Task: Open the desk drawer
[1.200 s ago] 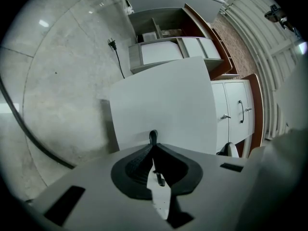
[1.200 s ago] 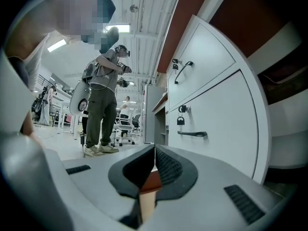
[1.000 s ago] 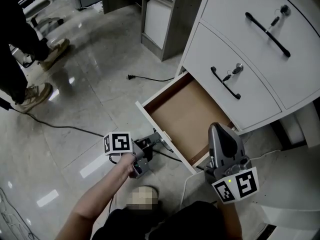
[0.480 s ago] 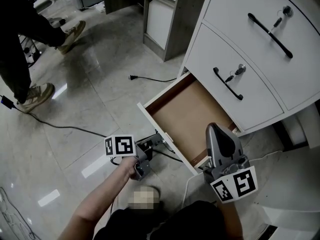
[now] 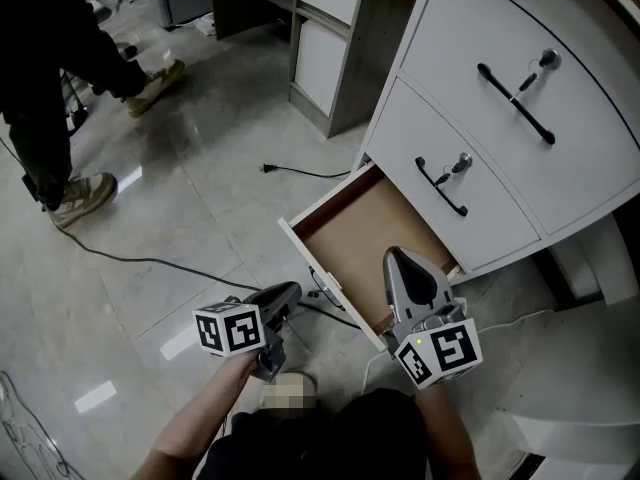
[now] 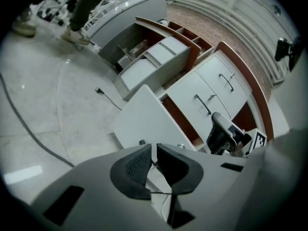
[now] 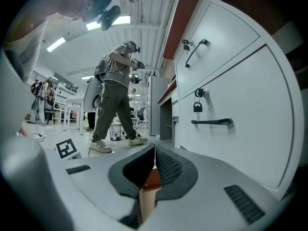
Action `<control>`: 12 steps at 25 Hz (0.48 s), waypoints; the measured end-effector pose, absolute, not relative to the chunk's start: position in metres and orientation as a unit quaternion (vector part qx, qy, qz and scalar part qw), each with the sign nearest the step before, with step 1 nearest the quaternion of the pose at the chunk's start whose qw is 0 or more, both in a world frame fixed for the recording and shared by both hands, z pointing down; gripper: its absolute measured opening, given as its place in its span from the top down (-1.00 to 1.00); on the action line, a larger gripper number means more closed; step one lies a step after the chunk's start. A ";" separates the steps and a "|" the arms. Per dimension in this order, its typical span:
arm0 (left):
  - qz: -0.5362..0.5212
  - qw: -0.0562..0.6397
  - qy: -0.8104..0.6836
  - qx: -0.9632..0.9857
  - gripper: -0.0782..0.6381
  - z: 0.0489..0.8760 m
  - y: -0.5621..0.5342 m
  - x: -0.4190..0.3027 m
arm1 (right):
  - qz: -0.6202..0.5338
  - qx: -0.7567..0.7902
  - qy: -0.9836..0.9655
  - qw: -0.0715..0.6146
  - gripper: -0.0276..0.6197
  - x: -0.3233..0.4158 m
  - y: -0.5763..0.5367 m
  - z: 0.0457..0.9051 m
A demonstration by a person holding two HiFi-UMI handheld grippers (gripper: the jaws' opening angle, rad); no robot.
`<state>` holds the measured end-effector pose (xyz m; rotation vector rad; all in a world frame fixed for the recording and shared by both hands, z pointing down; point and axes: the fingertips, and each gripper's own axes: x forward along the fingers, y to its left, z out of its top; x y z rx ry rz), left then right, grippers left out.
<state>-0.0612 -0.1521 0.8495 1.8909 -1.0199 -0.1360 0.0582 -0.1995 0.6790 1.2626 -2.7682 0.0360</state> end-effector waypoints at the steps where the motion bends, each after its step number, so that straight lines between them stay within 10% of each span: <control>1: -0.048 0.460 -0.416 0.783 0.67 0.842 -0.152 -0.059 | 0.014 0.415 -0.908 0.050 0.86 0.057 -0.201 0.679; 12: -0.034 0.341 -0.414 0.843 0.67 0.737 -0.169 -0.049 | 0.039 0.365 -0.930 0.019 0.86 0.032 -0.183 0.644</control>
